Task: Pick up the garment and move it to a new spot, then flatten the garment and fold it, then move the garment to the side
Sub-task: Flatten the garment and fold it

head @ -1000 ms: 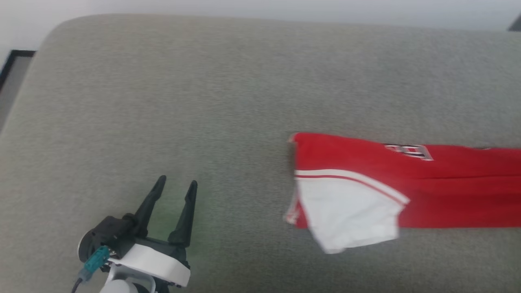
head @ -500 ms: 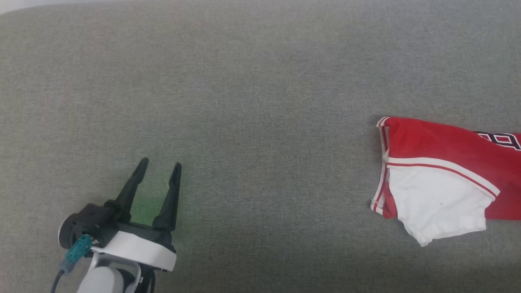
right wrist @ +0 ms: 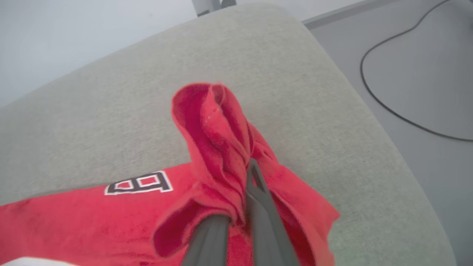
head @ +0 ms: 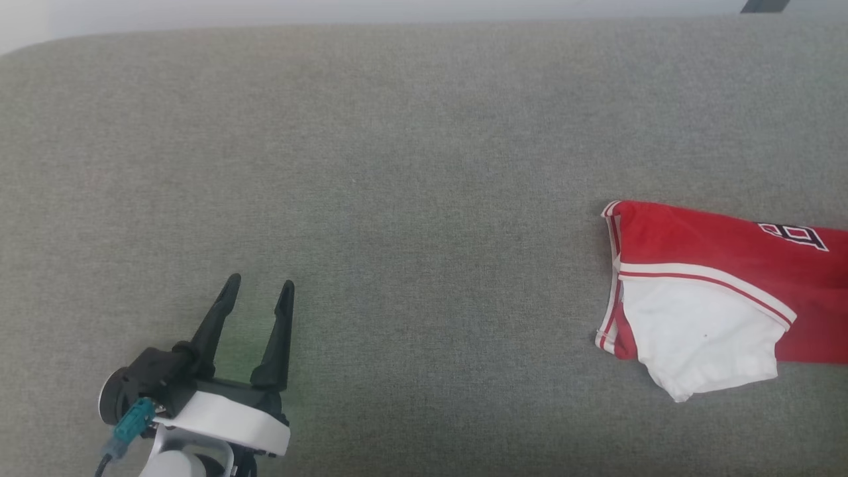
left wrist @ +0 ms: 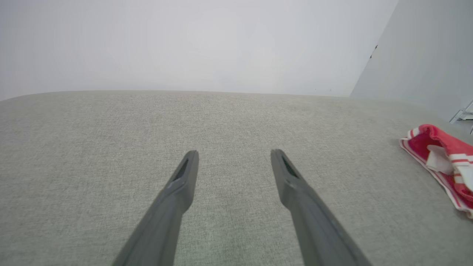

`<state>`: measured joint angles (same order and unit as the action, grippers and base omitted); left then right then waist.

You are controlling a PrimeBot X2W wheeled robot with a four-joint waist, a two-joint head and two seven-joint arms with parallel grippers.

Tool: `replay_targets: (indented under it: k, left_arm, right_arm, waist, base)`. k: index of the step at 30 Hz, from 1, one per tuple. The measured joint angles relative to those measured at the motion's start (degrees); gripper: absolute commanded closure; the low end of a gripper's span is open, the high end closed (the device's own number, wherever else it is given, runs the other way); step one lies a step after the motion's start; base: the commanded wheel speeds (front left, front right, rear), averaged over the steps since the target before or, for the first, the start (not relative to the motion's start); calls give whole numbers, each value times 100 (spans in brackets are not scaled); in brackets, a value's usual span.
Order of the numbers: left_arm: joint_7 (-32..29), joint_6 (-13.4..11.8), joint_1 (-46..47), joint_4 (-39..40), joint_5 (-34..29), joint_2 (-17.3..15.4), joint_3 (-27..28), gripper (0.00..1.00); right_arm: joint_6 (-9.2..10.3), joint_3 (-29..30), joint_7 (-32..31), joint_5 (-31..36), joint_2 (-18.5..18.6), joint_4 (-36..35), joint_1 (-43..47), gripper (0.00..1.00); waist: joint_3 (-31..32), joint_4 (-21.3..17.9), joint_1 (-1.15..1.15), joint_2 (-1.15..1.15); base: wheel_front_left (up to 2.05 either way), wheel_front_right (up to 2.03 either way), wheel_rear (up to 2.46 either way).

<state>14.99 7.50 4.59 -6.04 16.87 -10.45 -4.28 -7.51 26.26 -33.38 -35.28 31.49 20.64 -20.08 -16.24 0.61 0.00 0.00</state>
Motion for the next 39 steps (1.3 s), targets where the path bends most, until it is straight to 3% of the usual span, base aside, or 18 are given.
replay_targets:
  k: [9, 17, 25, 37, 39]
  left_arm:
    - [0, 0, -125, -79, 9, 146, 60, 0]
    - [0, 0, -170, -192, 20, 245, -12, 0]
    - [-1, 0, -165, -266, 63, 326, -127, 0]
    - [-1, 0, -71, -475, 174, 349, -187, 0]
    - [-1, 0, -72, -494, 180, 341, -158, 0]
  right_arm:
    - [0, -1144, -489, -468, -309, -1923, 959, 100]
    - [1, -2126, -958, -466, -690, -2932, 1230, 100]
    - [1, -2729, -1057, -321, -779, -2891, 1139, 100]
    - [1, -3015, -523, -341, -783, -1991, 1056, 100]
    - [1, -3084, -404, -359, -786, -1884, 1030, 20]
  waist:
    - [218, 151, 0, 0]
    - [304, 398, 0, 0]
    - [299, 611, 0, 0]
    - [281, 763, 0, 0]
    - [313, 736, 0, 0]
  base:
    - [0, 0, 0]
    - [0, 0, 0]
    - [0, 0, 0]
    - [0, 0, 0]
    - [0, 0, 0]
